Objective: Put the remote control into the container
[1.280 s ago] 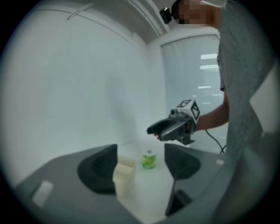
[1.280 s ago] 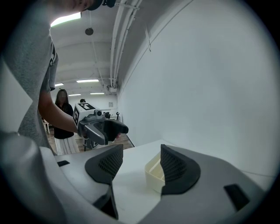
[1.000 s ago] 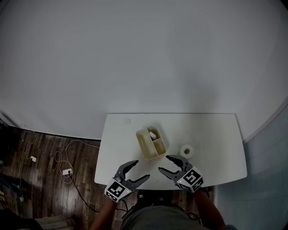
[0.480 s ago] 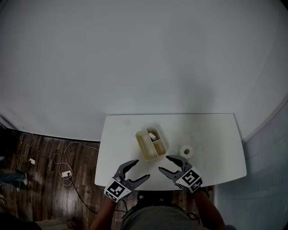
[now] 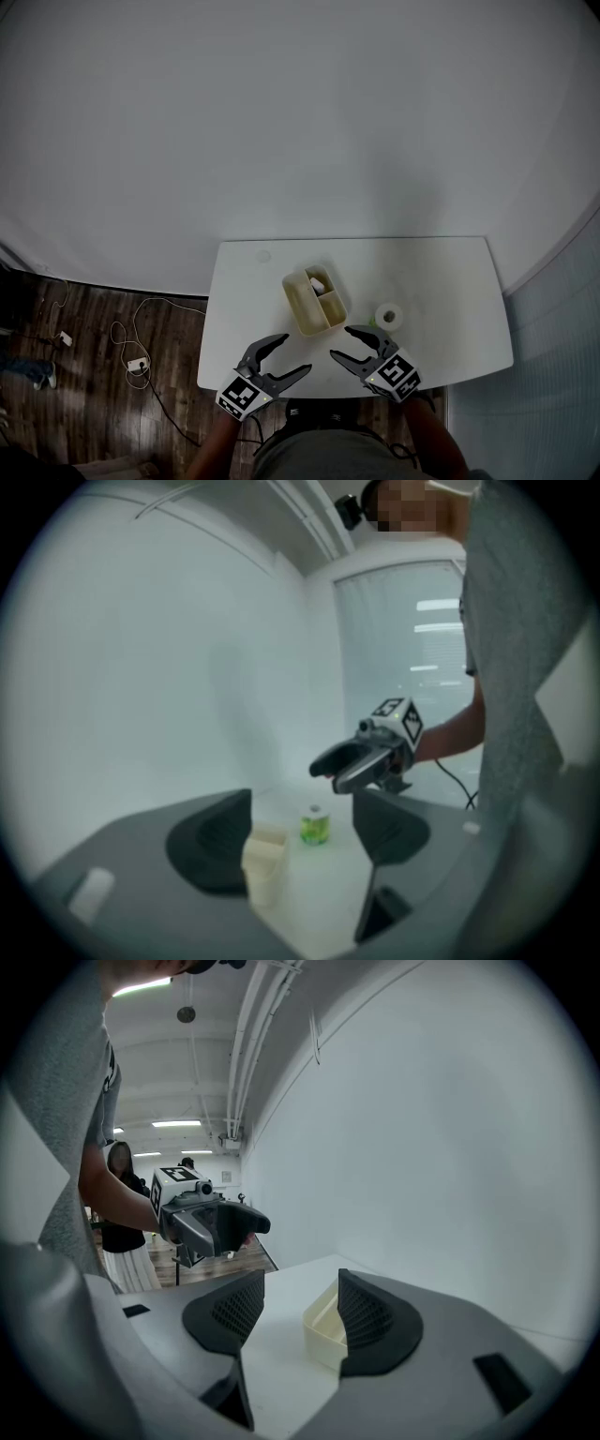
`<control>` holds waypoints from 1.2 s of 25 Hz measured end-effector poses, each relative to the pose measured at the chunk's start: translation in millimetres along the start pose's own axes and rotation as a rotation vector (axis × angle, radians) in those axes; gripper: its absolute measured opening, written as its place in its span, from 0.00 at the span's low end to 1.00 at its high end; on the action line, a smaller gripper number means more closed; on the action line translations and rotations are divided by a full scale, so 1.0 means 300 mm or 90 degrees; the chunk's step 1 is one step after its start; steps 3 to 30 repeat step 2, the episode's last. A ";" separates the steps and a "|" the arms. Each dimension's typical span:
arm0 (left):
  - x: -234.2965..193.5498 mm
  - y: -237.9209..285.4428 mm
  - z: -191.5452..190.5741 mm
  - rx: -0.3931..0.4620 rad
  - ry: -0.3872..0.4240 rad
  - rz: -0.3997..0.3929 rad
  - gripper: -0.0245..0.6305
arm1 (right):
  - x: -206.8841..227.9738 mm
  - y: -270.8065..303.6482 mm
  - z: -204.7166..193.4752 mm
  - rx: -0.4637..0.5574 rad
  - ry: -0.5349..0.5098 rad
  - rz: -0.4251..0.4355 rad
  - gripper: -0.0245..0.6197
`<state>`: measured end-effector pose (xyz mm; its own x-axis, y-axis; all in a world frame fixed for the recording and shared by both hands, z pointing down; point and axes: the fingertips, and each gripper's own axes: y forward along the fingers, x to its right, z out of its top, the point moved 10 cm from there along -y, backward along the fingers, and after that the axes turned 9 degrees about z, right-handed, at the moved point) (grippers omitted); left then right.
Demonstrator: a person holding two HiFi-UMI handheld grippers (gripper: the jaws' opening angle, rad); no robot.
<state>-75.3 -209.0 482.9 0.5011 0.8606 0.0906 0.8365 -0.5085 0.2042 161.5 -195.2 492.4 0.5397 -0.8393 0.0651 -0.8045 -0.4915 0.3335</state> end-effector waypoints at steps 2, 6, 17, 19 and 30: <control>-0.005 -0.004 0.002 -0.001 -0.001 -0.003 0.55 | -0.005 0.003 0.000 -0.007 -0.001 0.001 0.44; -0.005 -0.004 0.002 -0.001 -0.001 -0.003 0.55 | -0.005 0.003 0.000 -0.007 -0.001 0.001 0.44; -0.005 -0.004 0.002 -0.001 -0.001 -0.003 0.55 | -0.005 0.003 0.000 -0.007 -0.001 0.001 0.44; -0.005 -0.004 0.002 -0.001 -0.001 -0.003 0.55 | -0.005 0.003 0.000 -0.007 -0.001 0.001 0.44; -0.005 -0.004 0.002 -0.001 -0.001 -0.003 0.55 | -0.005 0.003 0.000 -0.007 -0.001 0.001 0.44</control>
